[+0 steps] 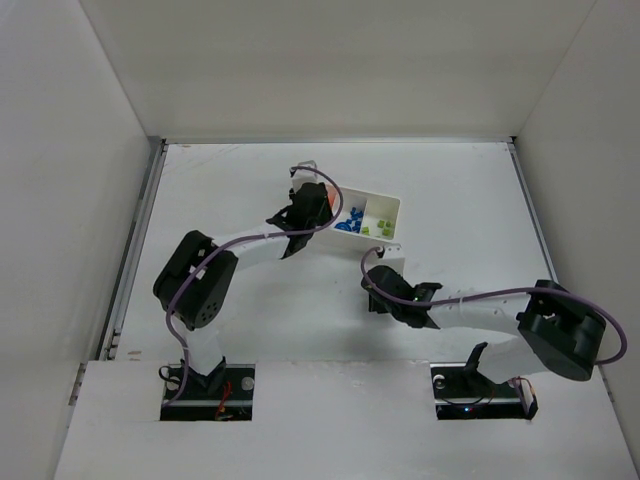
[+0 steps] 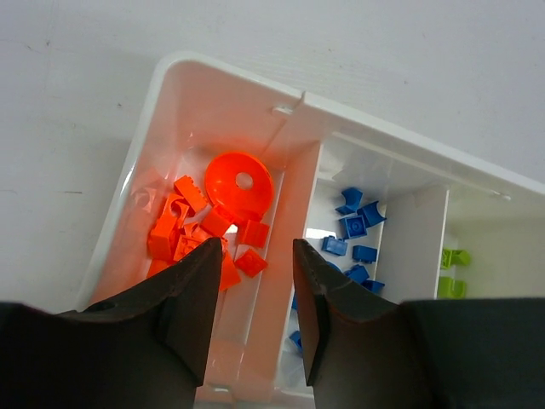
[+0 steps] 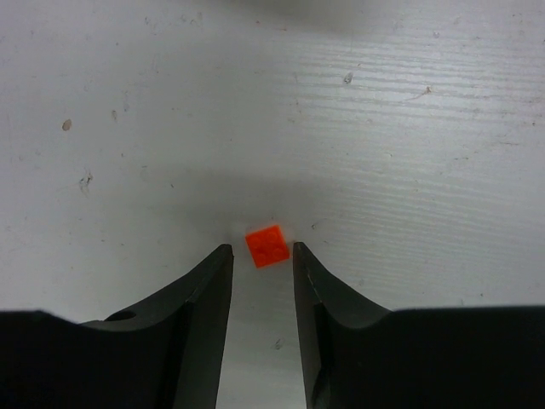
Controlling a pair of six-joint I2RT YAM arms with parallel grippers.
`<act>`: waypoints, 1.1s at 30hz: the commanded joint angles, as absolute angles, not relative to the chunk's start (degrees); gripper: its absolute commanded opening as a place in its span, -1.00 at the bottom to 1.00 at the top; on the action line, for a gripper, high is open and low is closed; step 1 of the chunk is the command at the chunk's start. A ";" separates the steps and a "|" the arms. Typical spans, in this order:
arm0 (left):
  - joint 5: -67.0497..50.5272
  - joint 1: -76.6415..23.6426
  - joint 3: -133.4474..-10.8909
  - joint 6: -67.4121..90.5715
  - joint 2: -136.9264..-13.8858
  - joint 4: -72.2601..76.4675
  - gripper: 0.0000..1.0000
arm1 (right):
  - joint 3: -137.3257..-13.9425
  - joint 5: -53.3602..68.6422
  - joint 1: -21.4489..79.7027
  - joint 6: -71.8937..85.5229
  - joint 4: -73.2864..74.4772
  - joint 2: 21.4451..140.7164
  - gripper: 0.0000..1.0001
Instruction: Sort the legos into containers by color
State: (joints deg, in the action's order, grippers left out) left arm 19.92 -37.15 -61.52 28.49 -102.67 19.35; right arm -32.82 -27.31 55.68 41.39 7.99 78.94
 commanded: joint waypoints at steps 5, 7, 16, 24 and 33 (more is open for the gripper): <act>21.45 -37.92 -59.07 27.42 -92.65 21.18 -0.26 | -34.45 -28.39 57.61 42.10 10.55 78.23 -0.36; 21.45 -38.10 -58.45 27.25 -91.06 21.18 -0.26 | -34.28 -28.21 58.22 42.27 10.63 77.96 -0.37; 21.36 -39.68 -54.50 27.25 -84.03 20.74 -0.26 | -34.10 -29.44 58.23 41.84 10.46 79.27 -0.22; 21.27 -39.77 -49.05 28.21 -76.91 21.45 -0.25 | -35.51 -29.44 58.23 41.14 10.63 82.09 -0.34; 21.45 -40.38 -45.27 28.30 -71.99 20.57 -0.25 | -35.42 -30.85 58.75 42.10 11.51 81.39 -0.55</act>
